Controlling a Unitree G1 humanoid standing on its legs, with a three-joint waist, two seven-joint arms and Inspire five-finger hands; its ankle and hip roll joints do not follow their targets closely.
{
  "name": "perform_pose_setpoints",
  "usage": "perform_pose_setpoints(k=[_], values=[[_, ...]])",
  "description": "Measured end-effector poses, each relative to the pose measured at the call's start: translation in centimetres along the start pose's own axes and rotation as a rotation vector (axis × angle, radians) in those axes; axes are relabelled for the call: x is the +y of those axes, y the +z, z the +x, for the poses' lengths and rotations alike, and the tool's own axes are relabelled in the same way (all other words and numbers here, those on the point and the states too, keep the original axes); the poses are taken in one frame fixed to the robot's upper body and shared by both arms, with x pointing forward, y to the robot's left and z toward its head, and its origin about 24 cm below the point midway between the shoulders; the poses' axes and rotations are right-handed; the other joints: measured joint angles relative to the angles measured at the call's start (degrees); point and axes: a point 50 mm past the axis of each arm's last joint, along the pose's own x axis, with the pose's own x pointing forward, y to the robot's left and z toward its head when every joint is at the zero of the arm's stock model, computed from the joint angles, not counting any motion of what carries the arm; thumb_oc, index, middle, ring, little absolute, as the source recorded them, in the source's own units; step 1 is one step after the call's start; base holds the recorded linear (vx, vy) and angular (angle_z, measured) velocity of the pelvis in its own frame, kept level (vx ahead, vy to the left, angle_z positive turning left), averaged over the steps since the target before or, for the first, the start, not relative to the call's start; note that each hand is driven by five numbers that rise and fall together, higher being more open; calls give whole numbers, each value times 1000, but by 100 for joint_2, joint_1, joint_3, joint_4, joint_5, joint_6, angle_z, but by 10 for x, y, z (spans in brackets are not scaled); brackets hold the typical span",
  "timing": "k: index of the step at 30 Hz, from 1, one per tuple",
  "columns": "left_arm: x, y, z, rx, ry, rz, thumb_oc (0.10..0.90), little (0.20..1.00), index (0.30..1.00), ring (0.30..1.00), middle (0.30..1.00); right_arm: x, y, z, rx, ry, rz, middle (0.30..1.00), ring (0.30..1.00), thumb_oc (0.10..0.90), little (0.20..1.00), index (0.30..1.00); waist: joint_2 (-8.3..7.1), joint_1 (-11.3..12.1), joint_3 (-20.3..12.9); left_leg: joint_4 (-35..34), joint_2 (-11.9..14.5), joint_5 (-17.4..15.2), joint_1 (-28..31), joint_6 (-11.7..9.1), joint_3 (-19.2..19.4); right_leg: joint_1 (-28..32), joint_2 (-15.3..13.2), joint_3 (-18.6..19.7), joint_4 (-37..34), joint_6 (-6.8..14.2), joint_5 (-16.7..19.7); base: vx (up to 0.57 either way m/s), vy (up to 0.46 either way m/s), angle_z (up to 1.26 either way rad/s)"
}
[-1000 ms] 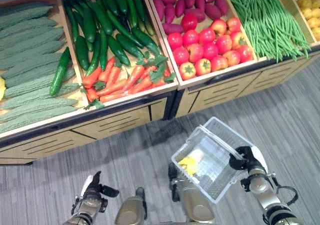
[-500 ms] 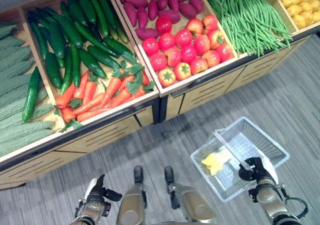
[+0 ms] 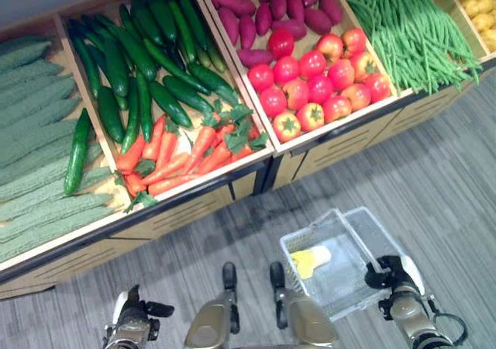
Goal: Get the vegetables into the basket
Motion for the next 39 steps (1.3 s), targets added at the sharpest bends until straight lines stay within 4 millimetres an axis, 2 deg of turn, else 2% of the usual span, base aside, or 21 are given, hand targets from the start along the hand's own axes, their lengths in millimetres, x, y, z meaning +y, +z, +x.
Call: perform_pose_setpoints(k=[4, 6, 8, 12, 17, 18, 20, 22, 24, 27, 28, 29, 34, 37, 39], values=[[9, -7, 1, 64, 67, -128, 900, 1000, 1000, 1000, 1000, 10, -2, -4, 0, 27, 8, 300, 300, 400, 300, 300, -64, 31, -251, -13, 20, -4, 111, -5, -3, 210, 17, -14, -193, -32, 54, 60, -14, 1], [20, -13, 2, 121, 142, -267, 900, 1000, 1000, 1000, 1000, 14, -7, -5, 20, 40, 6, 300, 300, 400, 300, 300, -116, 62, -418, -29, 22, -22, 213, -26, -10, 337, 17, -15, -276, -15, 42, 66, -24, 2], [52, -33, 2, 230, 336, -479, 900, 1000, 1000, 1000, 1000, 23, -18, -12, 56, 66, 4, 300, 300, 400, 300, 300, -237, 81, -781, -109, 41, -52, 320, -70, -6, 454, 25, -38, -387, 0, 36, 57, -34, -1], [91, -60, -5, 305, 530, -509, 900, 1000, 1000, 1000, 1000, 26, -41, -22, 110, 84, -16, 300, 300, 400, 300, 300, -281, 149, -1023, -196, 32, -44, 435, -68, -13, 538, 25, -45, -409, -16, 42, 13, -16, 0], [113, -71, -9, 352, 655, -547, 900, 1000, 1000, 1000, 1000, 32, -53, -29, 143, 121, -62, 300, 300, 400, 300, 300, -268, 203, -1060, -208, 29, -23, 454, -76, -69, 584, 23, -100, -427, -36, 65, -5, -10, 5], [114, -67, -9, 340, 668, -553, 900, 1000, 1000, 1000, 1000, 32, -54, -29, 144, 121, -62, 300, 300, 400, 300, 300, -262, 206, -1063, -209, 29, -21, 453, -79, -88, 591, 23, -114, -428, -37, 64, 0, -13, 19], [122, -45, -4, 243, 701, -571, 900, 1000, 1000, 1000, 1000, 32, -58, -30, 160, 121, -67, 300, 300, 400, 300, 300, -265, 244, -1063, -226, 29, 6, 439, -95, -191, 605, 23, -216, -422, -39, 58, 5, -25, 20], [136, -7, -4, 57, 761, -632, 900, 1000, 1000, 1000, 1000, 32, -61, -32, 162, 121, -66, 300, 300, 400, 300, 300, -286, 294, -1072, -231, 31, 21, 421, -104, -247, 608, 24, -271, -418, -26, 38, 21, -27, 14], [152, 28, -11, -130, 827, -660, 900, 1000, 1000, 1000, 1000, 32, -67, -35, 175, 123, -67, 300, 300, 400, 300, 300, -313, 352, -1079, -241, 33, 22, 420, -101, -285, 611, 25, -306, -409, -26, 27, 17, -10, 11], [174, 54, -24, -300, 937, -640, 900, 1000, 1000, 1000, 1000, 32, -67, -35, 168, 123, -61, 300, 300, 400, 300, 300, -297, 305, -1070, -283, 29, 34, 452, -83, -283, 629, 23, -300, -413, -24, 29, 0, 0, 0], [183, 75, -34, -405, 989, -629, 900, 1000, 1000, 1000, 1000, 33, -69, -37, 171, 125, -60, 300, 300, 400, 300, 300, -302, 300, -1069, -336, 29, 44, 469, -84, -299, 631, 24, -320, -424, -25, 31, 21, -19, 5], [186, 86, -41, -473, 1015, -611, 900, 1000, 1000, 1000, 1000, 33, -72, -38, 183, 124, -60, 300, 300, 400, 300, 300, -305, 305, -1067, -338, 27, 80, 469, -116, -305, 633, 24, -326, -424, -27, 33, 21, -12, 5], [191, 111, -55, -605, 1079, -539, 900, 1000, 1000, 1000, 1000, 32, -70, -36, 176, 114, -49, 300, 300, 400, 300, 300, -306, 196, -1063, -338, 20, 74, 539, -108, -304, 770, 18, -328, -571, -31, 63, 0, 0, 0], [185, 126, -62, -675, 1062, -506, 900, 1000, 1000, 1000, 1000, 31, -66, -35, 160, 111, -49, 300, 300, 400, 300, 300, -316, 172, -1056, -339, 21, 64, 556, -102, -283, 791, 21, -311, -612, -23, 69, -1, 4, -2], [176, 139, -66, -755, 1031, -410, 900, 1000, 1000, 1000, 1000, 31, -61, -33, 142, 106, -45, 300, 300, 400, 300, 300, -310, 145, -1049, -340, 17, 51, 576, -95, -233, 798, 20, -262, -614, -22, 78, -16, 24, -10]])
